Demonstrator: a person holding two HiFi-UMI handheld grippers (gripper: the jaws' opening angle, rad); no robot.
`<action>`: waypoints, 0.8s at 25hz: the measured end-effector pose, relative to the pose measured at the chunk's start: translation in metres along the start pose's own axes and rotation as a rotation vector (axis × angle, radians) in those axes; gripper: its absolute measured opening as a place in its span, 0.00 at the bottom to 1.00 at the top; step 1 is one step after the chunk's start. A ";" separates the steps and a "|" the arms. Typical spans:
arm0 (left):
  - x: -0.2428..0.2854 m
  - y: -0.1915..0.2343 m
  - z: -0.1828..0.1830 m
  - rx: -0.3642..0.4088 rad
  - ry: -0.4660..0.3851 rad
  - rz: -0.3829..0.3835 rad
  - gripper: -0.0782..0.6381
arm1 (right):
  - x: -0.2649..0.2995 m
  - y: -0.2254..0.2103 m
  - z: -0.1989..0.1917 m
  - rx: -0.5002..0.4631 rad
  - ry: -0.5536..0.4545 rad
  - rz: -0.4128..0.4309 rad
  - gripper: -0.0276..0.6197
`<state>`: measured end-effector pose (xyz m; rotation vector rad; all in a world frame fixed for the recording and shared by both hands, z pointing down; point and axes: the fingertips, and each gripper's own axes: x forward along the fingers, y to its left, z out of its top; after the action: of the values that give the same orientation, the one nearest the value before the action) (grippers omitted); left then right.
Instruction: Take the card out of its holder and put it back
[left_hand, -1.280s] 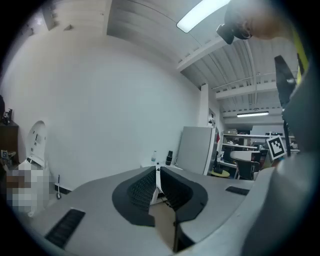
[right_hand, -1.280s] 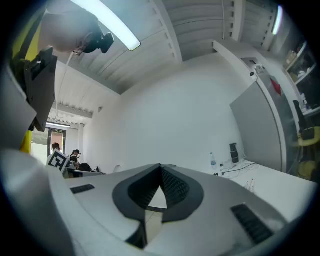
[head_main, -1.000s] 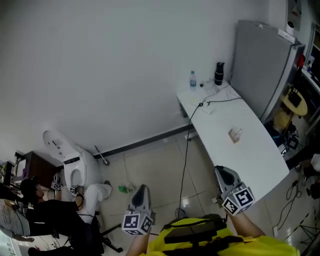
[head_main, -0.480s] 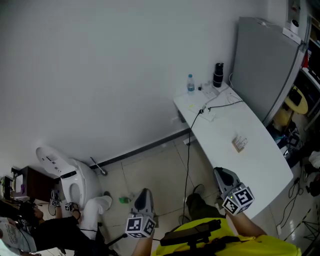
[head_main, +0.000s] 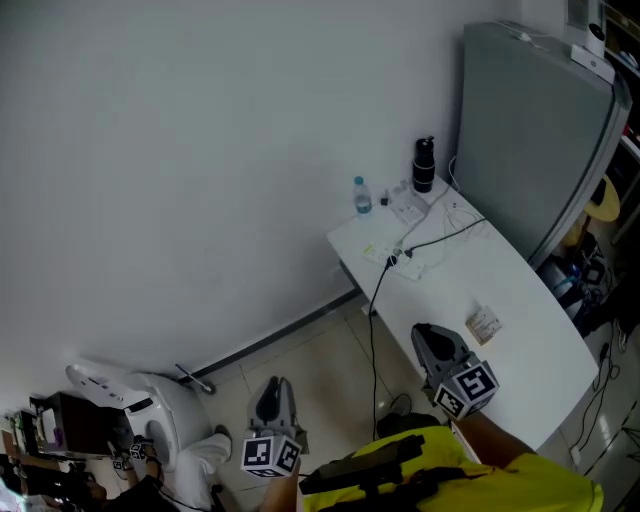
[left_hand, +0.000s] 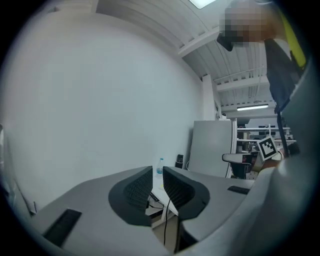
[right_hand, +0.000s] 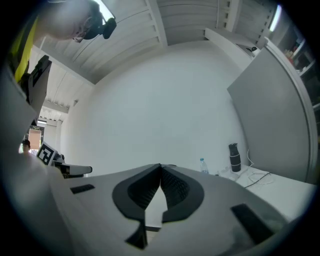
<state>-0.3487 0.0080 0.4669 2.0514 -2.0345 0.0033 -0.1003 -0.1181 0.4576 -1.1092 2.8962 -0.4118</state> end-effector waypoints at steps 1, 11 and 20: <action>0.022 -0.004 0.002 0.002 0.008 -0.023 0.19 | 0.011 -0.015 0.003 -0.011 -0.002 -0.014 0.05; 0.192 -0.084 0.007 0.048 0.083 -0.371 0.19 | -0.007 -0.101 0.011 -0.059 0.025 -0.290 0.06; 0.321 -0.184 0.018 0.138 0.133 -0.863 0.24 | -0.037 -0.165 0.019 -0.007 -0.047 -0.727 0.06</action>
<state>-0.1631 -0.3124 0.4745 2.7499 -0.9658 0.1179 0.0372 -0.2165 0.4777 -2.1121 2.3539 -0.3628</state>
